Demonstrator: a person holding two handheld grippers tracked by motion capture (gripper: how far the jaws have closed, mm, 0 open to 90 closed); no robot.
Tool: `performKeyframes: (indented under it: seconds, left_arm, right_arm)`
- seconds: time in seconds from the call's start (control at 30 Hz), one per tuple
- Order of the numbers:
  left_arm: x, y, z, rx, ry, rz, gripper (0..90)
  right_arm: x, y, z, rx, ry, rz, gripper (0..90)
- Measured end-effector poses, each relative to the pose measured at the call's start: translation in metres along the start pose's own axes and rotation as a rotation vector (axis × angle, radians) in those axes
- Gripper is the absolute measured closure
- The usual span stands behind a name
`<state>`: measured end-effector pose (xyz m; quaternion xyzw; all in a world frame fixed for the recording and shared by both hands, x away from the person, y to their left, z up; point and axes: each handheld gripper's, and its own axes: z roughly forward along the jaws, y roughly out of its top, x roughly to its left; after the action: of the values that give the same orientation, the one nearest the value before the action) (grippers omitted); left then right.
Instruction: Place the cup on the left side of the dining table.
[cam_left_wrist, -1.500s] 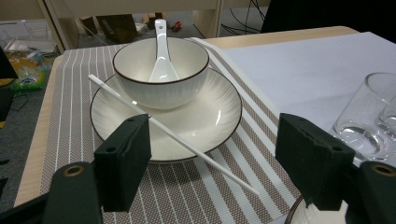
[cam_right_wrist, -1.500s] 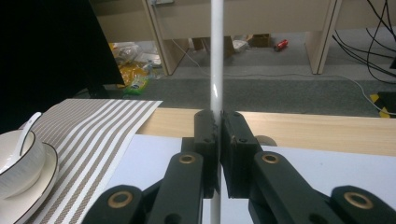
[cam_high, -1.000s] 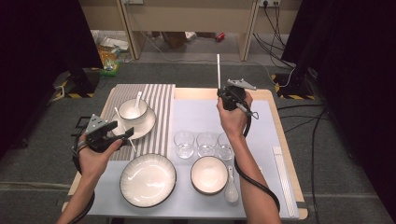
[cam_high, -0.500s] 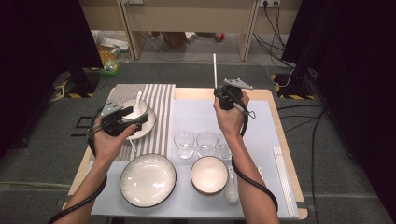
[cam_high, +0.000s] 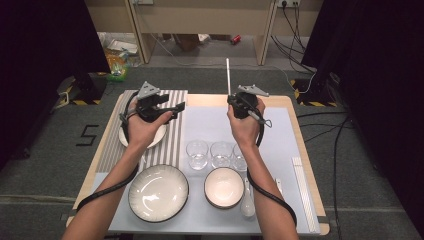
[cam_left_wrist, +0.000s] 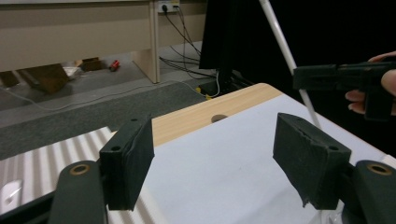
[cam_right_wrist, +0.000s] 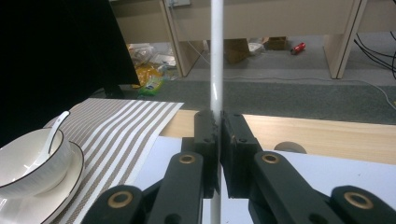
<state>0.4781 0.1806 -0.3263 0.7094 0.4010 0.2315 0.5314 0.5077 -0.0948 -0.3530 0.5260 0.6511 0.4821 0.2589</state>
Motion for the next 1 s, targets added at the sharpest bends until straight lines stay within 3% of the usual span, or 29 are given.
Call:
performKeyframes:
  seconds: [0.4,0.73,1.0]
  left_arm:
    - [-0.029,0.035,0.051,0.029,-0.060,0.035,29.0]
    - [-0.046,0.054,0.091,0.063,-0.089,0.014,30.3]
    - [-0.053,0.055,0.119,0.101,-0.114,-0.036,35.7]
  right_arm:
    - [0.000,-0.003,0.000,0.002,0.005,0.010,85.7]
    - [0.004,-0.005,-0.003,-0.002,0.020,0.010,85.7]
    - [0.006,-0.007,-0.005,-0.015,0.029,-0.003,85.7]
